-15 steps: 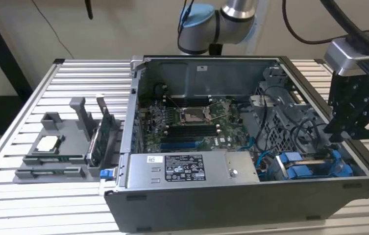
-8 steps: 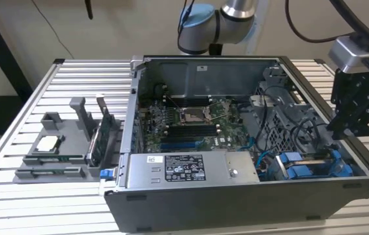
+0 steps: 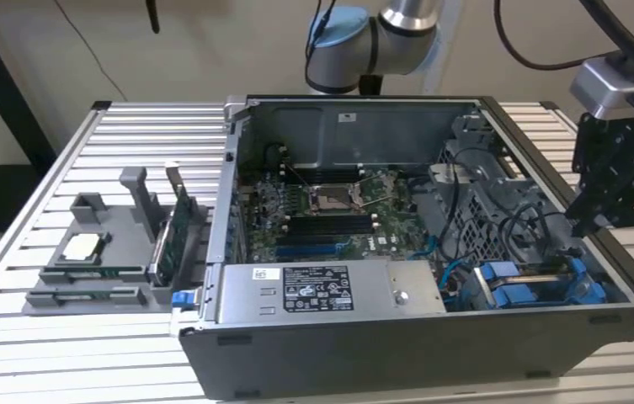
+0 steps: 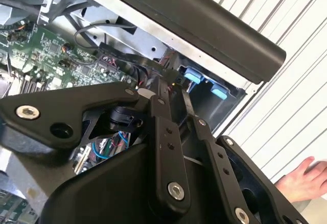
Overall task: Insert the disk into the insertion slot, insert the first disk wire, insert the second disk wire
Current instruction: 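Insert the second disk wire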
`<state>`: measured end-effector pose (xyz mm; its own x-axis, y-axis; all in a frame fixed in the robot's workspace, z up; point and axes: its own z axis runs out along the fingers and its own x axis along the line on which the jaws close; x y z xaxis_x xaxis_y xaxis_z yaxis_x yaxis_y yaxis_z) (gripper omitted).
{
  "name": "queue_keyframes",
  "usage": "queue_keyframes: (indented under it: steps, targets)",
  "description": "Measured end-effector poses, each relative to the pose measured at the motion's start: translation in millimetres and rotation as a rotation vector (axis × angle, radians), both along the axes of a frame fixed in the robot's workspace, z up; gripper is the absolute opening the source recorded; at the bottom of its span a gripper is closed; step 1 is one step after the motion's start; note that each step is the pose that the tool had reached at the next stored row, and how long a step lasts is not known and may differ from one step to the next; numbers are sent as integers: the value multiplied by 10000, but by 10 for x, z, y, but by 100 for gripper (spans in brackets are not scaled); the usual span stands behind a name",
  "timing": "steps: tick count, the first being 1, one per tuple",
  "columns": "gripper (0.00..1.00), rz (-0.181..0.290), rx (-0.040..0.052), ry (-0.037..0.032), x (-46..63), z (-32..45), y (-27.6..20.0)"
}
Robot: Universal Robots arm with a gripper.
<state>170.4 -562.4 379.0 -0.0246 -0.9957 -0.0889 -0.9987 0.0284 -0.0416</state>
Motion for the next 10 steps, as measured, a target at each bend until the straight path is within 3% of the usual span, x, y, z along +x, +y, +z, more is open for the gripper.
queue_keyframes:
  steps: [7,10]
  targets:
    - [27,62,-1,121,121,-51,25]
    - [27,106,-2,261,150,-66,26]
